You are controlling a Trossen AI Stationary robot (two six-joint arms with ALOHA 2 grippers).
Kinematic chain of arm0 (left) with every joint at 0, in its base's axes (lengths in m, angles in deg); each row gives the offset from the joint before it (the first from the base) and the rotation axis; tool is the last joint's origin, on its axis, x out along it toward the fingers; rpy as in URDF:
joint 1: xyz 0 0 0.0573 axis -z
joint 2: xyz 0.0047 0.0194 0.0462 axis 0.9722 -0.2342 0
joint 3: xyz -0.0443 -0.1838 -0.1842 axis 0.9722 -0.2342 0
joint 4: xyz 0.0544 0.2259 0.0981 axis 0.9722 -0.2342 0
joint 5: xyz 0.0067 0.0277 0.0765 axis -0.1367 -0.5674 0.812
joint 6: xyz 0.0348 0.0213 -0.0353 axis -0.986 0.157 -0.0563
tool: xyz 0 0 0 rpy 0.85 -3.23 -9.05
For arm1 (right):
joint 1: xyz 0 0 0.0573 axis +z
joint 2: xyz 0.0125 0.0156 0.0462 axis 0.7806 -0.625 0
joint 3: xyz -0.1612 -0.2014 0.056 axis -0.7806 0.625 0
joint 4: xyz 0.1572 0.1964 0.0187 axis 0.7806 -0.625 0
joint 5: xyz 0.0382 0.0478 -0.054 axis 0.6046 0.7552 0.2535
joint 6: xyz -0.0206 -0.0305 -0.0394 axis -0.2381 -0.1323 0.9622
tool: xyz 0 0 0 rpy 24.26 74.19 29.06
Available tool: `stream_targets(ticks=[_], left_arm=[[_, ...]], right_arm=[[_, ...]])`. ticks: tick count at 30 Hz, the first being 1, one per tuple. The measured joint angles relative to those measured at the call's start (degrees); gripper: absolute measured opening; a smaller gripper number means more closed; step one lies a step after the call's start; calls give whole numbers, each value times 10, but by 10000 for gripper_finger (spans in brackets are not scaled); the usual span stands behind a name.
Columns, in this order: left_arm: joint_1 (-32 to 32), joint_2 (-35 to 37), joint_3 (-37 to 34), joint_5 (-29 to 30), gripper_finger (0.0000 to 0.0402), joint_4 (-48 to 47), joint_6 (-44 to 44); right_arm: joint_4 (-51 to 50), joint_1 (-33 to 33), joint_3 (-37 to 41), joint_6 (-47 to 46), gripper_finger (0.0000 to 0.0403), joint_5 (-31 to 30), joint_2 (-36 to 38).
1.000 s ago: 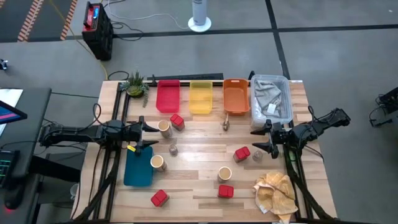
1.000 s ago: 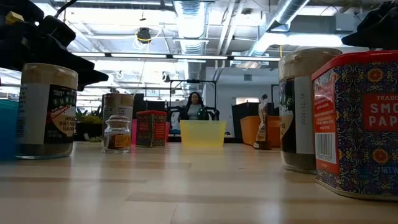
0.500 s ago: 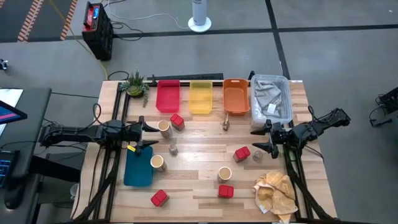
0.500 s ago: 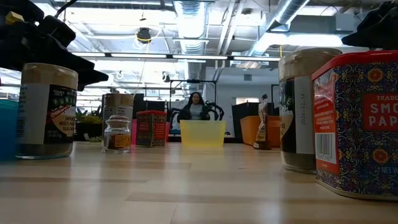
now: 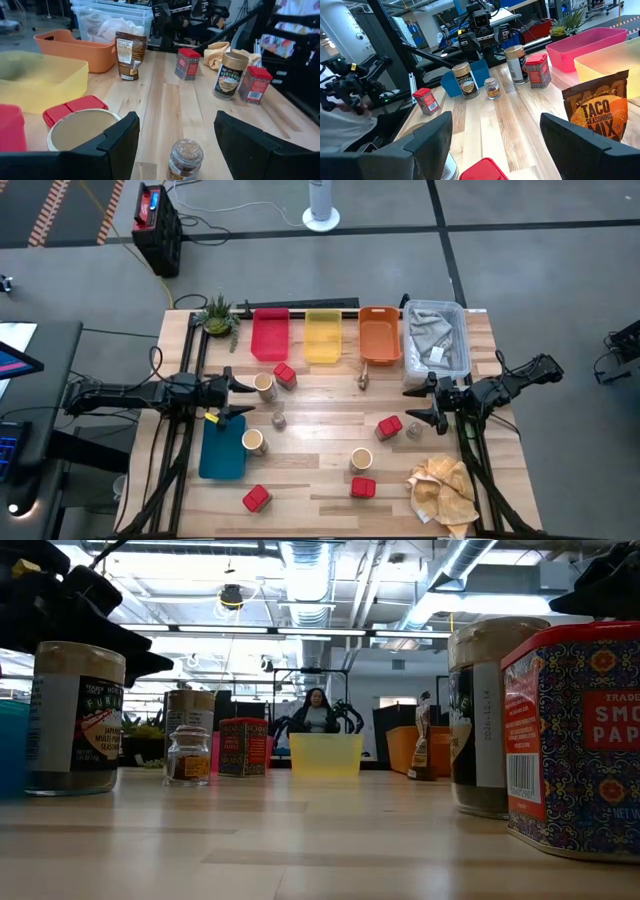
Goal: Sort spices by type
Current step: Put the red seasoning can into the orange bin
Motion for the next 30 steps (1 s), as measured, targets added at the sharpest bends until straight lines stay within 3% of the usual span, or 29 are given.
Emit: stream_targets(ticks=[10,17,23,30], left_arm=[[0,0,0,4,245,11,143],[0,0,0,91,245,15,215],[0,0,0,97,245,-9,267],[0,0,0,85,245,-7,286]], right_arm=[[0,0,0,0,327,0,0],[0,0,0,4,327,0,0],[18,-16,2,101,327,-4,0],[110,-41,3,60,327,-5,1]])
